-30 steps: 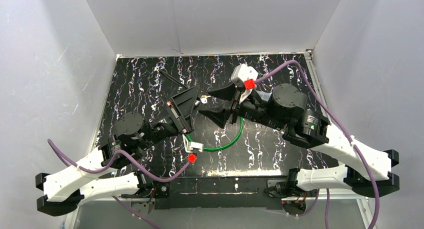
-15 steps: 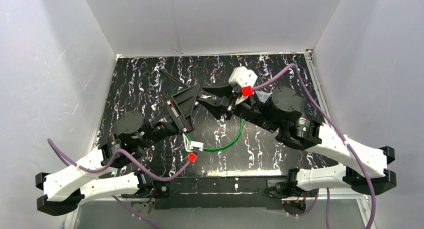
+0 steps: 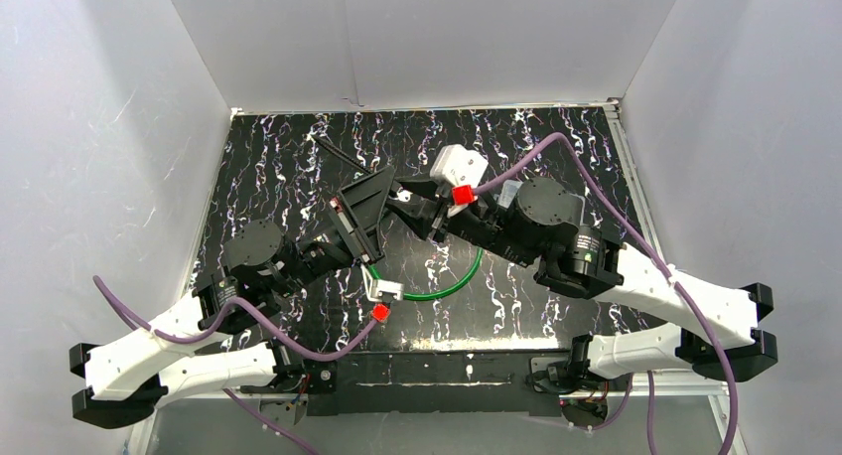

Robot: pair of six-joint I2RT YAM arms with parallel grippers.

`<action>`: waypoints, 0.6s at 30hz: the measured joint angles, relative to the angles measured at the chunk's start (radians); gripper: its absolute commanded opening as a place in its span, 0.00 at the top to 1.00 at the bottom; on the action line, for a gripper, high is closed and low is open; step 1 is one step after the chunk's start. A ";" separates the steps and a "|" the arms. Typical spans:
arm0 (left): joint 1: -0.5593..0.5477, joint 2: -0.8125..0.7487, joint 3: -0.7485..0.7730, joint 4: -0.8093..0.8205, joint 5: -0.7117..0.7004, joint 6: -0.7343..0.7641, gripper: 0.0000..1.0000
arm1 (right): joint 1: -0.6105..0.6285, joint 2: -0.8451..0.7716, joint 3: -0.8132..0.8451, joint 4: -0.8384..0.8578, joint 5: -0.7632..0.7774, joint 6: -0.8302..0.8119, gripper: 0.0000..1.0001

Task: Unlock with the key
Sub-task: Unlock the lock.

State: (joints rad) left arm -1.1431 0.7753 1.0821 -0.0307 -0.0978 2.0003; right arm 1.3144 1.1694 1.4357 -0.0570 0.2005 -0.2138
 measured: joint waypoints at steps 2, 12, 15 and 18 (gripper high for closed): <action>-0.001 0.000 0.000 0.000 0.000 0.005 1.00 | 0.003 0.000 -0.001 0.008 0.010 -0.002 0.58; -0.014 0.000 0.000 0.000 -0.001 0.013 0.91 | 0.033 -0.024 -0.049 0.086 0.065 -0.064 0.99; -0.018 0.000 0.000 -0.003 -0.007 0.006 0.63 | 0.042 -0.028 -0.060 0.095 0.082 -0.083 0.99; -0.020 -0.001 0.000 -0.003 0.002 -0.010 0.38 | 0.046 -0.032 -0.061 0.093 0.086 -0.081 0.99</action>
State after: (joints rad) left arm -1.1629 0.7746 1.0821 -0.0334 -0.0963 1.9907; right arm 1.3602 1.1374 1.3750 0.0357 0.2867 -0.2947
